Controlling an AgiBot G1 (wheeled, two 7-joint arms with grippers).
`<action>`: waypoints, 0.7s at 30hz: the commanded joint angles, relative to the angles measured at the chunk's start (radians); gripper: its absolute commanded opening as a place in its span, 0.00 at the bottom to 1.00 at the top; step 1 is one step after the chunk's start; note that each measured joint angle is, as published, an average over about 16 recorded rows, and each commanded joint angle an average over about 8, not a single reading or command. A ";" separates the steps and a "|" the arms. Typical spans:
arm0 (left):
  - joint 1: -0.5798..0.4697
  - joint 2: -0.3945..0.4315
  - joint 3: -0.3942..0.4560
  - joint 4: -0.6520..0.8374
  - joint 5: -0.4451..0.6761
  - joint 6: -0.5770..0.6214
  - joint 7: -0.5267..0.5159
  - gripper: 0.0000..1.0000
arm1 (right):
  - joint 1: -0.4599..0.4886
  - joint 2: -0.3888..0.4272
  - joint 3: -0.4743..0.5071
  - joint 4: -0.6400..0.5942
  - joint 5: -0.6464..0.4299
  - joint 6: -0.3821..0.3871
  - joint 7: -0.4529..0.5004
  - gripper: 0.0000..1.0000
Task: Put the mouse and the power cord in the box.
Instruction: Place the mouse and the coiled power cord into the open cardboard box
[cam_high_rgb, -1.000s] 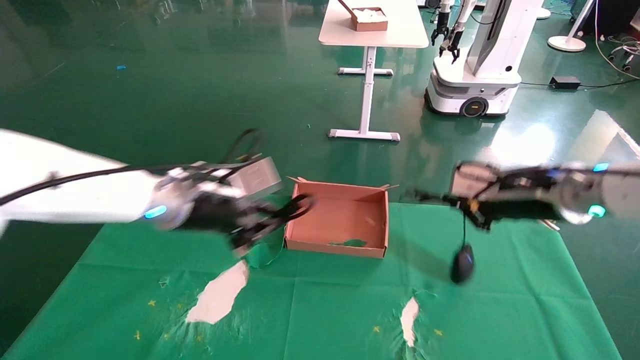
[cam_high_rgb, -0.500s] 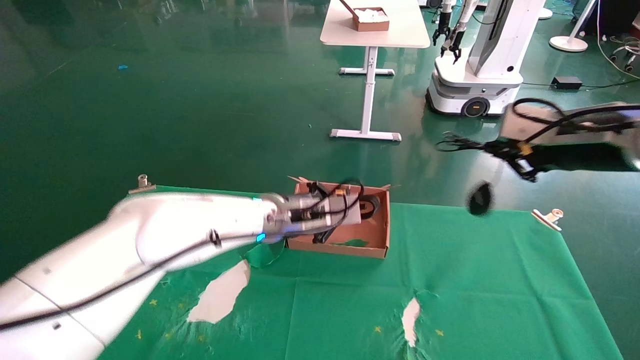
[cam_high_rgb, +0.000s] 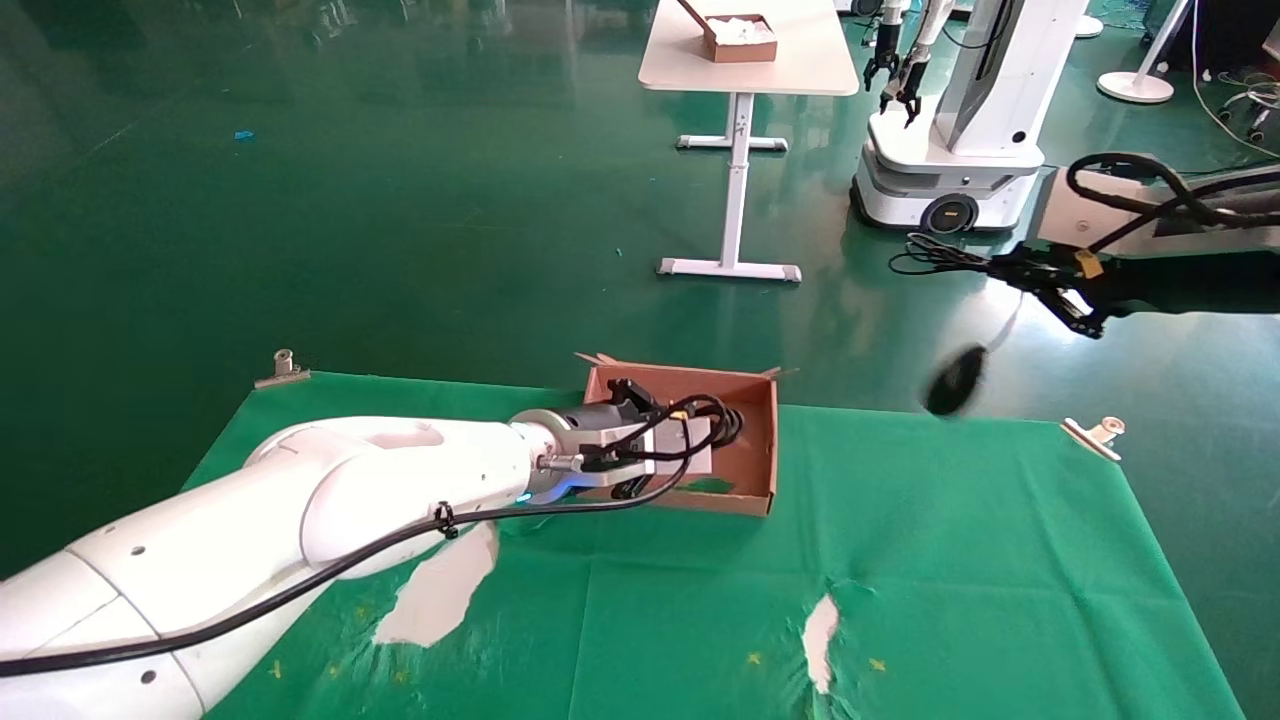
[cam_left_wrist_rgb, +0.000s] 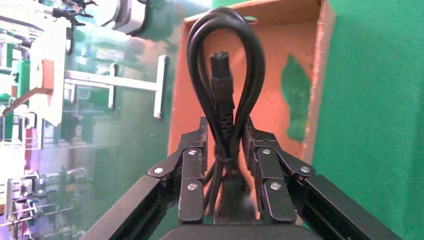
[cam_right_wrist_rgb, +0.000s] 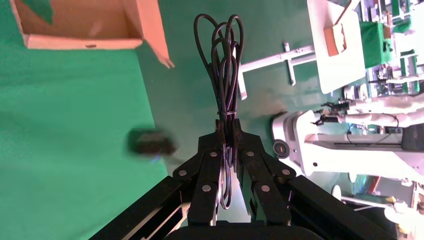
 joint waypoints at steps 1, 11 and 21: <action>-0.007 0.000 0.027 0.002 -0.016 -0.011 -0.009 1.00 | 0.004 -0.006 0.002 -0.007 0.006 0.001 -0.006 0.00; -0.038 -0.003 0.099 0.042 -0.079 -0.061 -0.049 1.00 | -0.001 -0.006 0.001 0.029 0.022 -0.023 0.007 0.00; -0.100 -0.091 0.106 0.208 -0.091 -0.078 -0.120 1.00 | -0.029 -0.078 -0.004 0.081 0.072 -0.022 0.014 0.00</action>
